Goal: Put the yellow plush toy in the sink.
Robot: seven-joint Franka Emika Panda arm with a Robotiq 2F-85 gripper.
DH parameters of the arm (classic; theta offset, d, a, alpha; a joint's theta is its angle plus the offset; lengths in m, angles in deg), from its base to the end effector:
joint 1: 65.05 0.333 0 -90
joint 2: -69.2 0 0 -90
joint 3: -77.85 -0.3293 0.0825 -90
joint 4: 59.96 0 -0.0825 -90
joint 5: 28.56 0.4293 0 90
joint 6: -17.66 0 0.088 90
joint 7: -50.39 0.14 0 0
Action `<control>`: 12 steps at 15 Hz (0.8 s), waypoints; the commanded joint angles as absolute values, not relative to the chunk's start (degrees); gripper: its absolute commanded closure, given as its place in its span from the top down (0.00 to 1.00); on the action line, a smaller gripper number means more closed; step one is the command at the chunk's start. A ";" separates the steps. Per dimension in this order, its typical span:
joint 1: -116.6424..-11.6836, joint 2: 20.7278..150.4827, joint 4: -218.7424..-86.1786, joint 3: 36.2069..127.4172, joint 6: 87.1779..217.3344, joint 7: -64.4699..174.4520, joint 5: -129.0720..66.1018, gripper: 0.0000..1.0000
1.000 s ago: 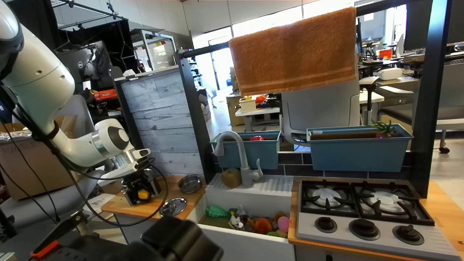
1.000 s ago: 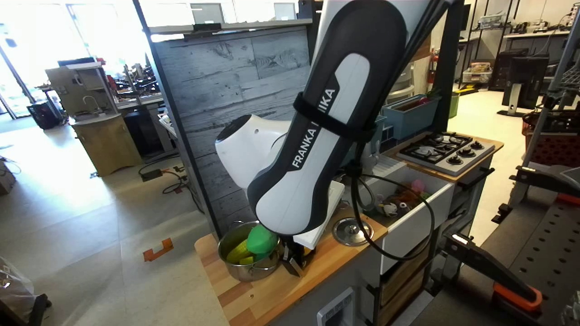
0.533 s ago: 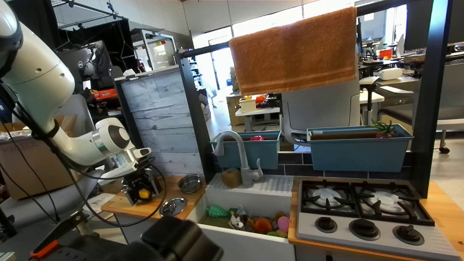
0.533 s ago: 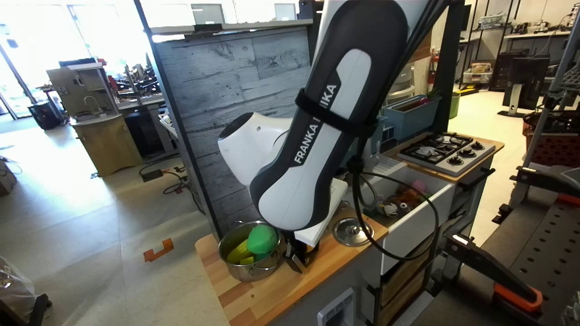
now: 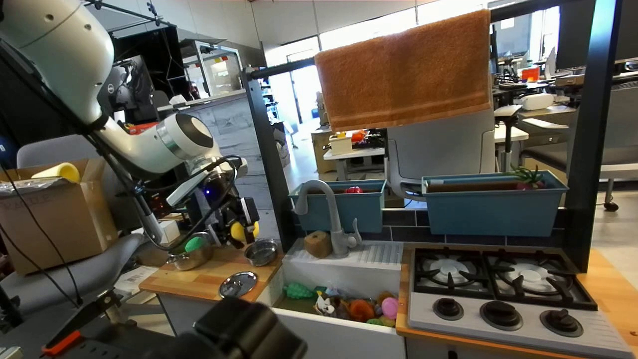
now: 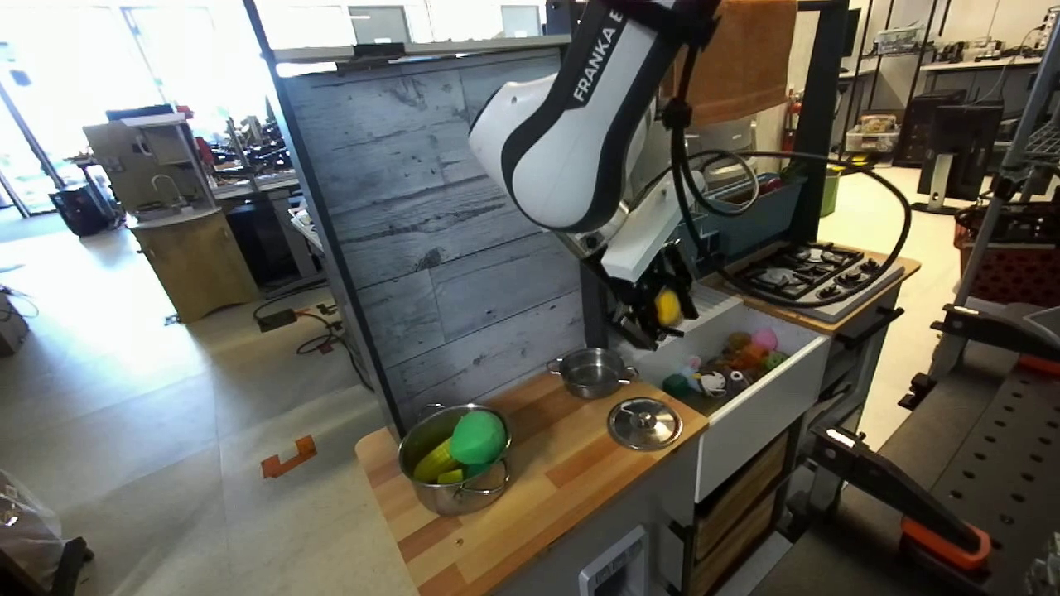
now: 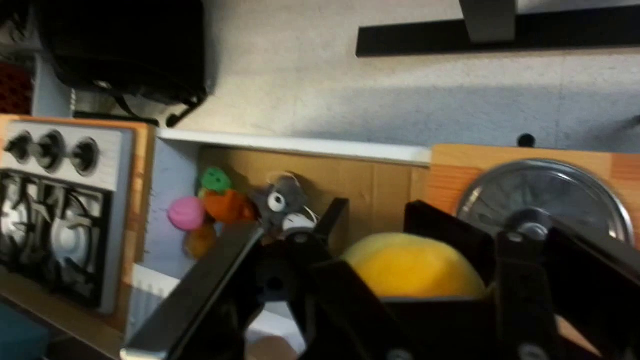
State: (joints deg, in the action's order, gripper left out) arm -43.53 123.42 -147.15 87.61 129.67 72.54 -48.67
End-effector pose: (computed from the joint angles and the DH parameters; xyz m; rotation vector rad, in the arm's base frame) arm 0.6582 0.1066 0.0252 2.5371 0.0918 -0.4634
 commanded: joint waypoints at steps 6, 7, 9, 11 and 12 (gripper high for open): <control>-48.31 128.71 -136.35 85.94 131.07 79.95 -47.69 0.52; -48.09 129.92 -135.21 86.22 133.99 81.69 -47.71 0.51; -47.27 131.81 -134.19 87.22 140.41 85.74 -48.07 0.84; -46.87 133.87 -132.74 87.88 144.47 88.52 -48.07 0.81; -46.98 134.86 -131.89 87.95 145.57 89.12 -47.75 0.86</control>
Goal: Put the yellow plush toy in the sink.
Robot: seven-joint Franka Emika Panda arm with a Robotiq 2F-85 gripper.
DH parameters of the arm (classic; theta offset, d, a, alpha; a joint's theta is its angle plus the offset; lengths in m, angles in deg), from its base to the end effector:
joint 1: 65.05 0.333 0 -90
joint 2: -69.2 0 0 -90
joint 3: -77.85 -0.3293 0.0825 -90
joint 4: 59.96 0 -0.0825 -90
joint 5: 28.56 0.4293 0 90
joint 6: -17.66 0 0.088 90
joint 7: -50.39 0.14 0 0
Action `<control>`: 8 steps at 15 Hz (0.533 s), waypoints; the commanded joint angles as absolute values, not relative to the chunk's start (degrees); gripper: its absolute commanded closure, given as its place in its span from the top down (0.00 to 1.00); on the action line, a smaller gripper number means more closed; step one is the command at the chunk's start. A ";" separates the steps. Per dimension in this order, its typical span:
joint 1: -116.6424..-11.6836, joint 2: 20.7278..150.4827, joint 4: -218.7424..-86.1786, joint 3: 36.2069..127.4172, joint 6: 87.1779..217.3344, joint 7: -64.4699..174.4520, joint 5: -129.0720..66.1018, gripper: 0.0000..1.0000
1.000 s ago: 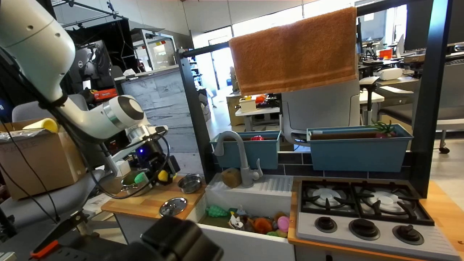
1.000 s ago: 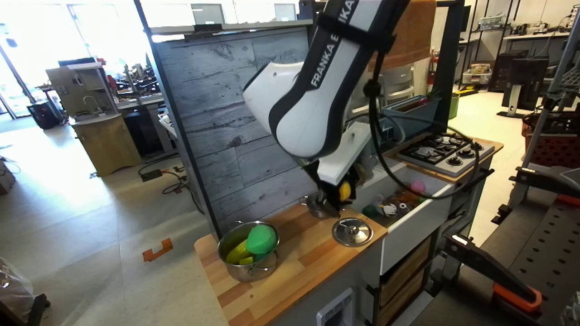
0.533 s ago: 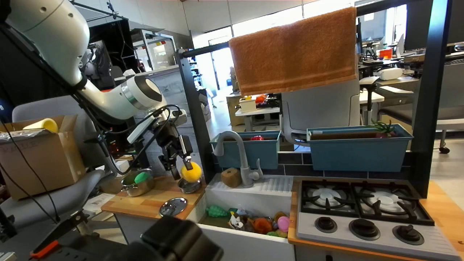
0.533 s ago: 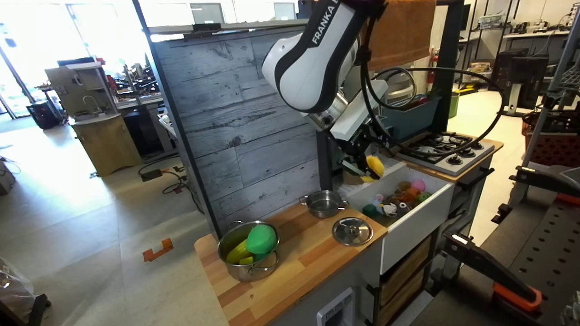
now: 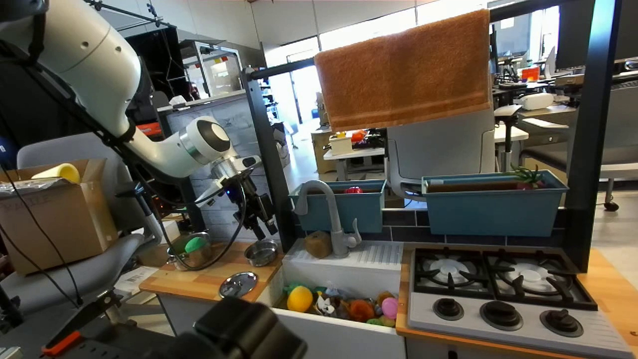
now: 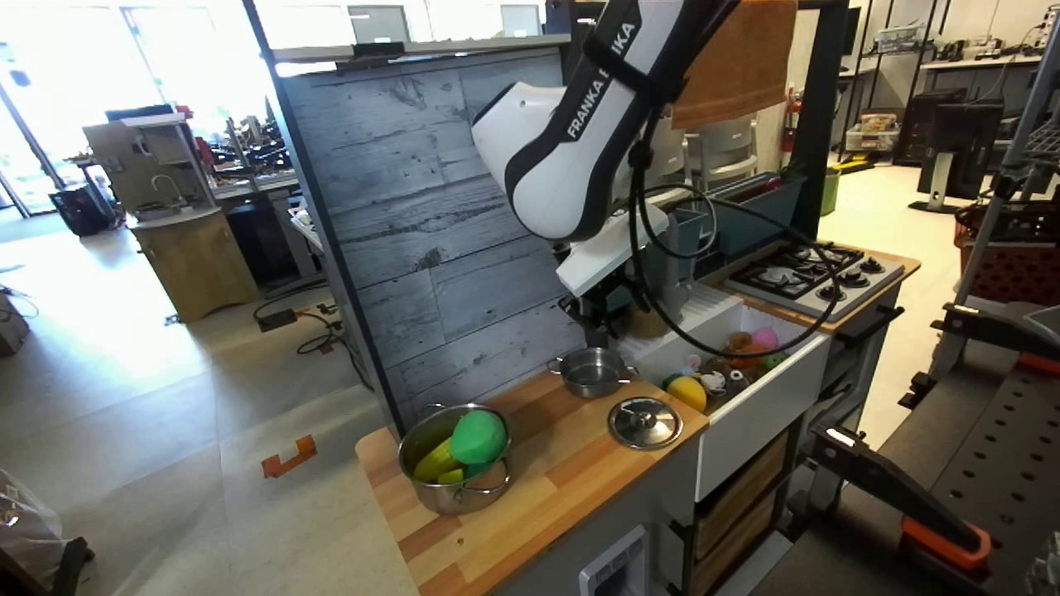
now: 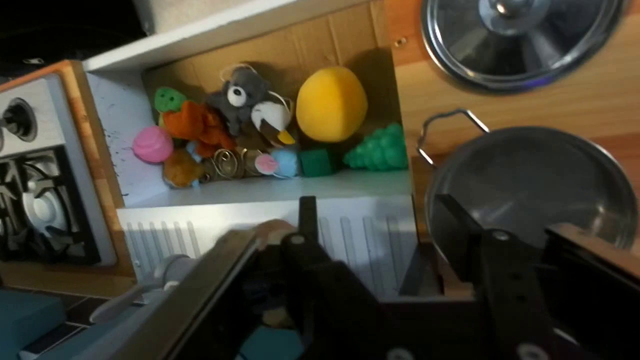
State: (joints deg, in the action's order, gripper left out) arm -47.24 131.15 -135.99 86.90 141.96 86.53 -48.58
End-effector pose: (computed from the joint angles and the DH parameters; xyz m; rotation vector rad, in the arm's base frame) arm 0.7308 0.1054 0.0074 2.6619 -0.2358 -0.0756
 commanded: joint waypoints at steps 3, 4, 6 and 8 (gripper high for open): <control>-46.78 134.38 -132.99 87.78 142.90 87.92 -47.74 0.84; -46.78 135.14 -132.11 87.77 141.92 87.92 -47.71 0.90; -46.78 135.83 -131.16 87.76 140.96 87.92 -47.68 0.99; -46.78 135.89 -130.95 87.75 140.76 87.92 -47.64 0.99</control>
